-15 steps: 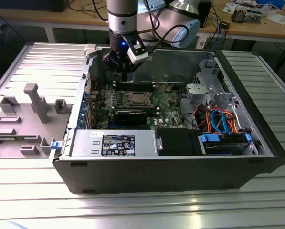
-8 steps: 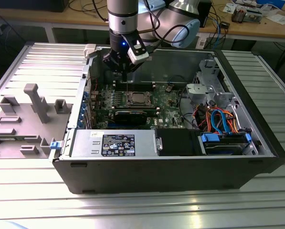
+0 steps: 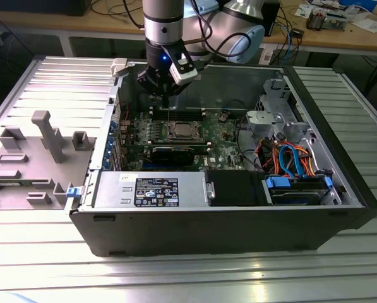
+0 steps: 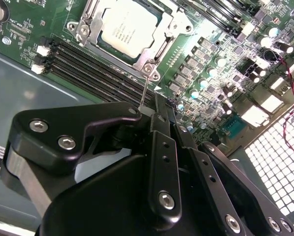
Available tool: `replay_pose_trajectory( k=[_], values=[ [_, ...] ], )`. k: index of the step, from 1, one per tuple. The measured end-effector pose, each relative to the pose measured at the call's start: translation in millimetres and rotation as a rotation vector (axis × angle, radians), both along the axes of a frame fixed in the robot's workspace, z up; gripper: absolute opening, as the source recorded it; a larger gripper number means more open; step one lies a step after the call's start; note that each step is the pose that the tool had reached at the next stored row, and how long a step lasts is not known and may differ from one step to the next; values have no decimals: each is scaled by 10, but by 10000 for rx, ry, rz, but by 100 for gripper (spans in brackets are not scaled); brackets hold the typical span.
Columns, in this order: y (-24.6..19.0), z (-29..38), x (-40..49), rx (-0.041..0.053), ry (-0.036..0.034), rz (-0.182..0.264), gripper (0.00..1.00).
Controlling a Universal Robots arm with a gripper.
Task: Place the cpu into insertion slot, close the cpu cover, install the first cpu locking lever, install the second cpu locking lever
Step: 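Install the first cpu locking lever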
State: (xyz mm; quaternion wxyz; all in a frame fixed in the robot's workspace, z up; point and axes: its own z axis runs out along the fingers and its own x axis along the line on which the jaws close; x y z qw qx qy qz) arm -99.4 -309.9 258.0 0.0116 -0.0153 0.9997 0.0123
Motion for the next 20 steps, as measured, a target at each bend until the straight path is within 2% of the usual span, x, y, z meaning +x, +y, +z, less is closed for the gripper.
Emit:
replay_pose_trajectory(
  k=[20],
  values=[
    [0, 0, 46, 0, 0, 0, 11]
  ],
)
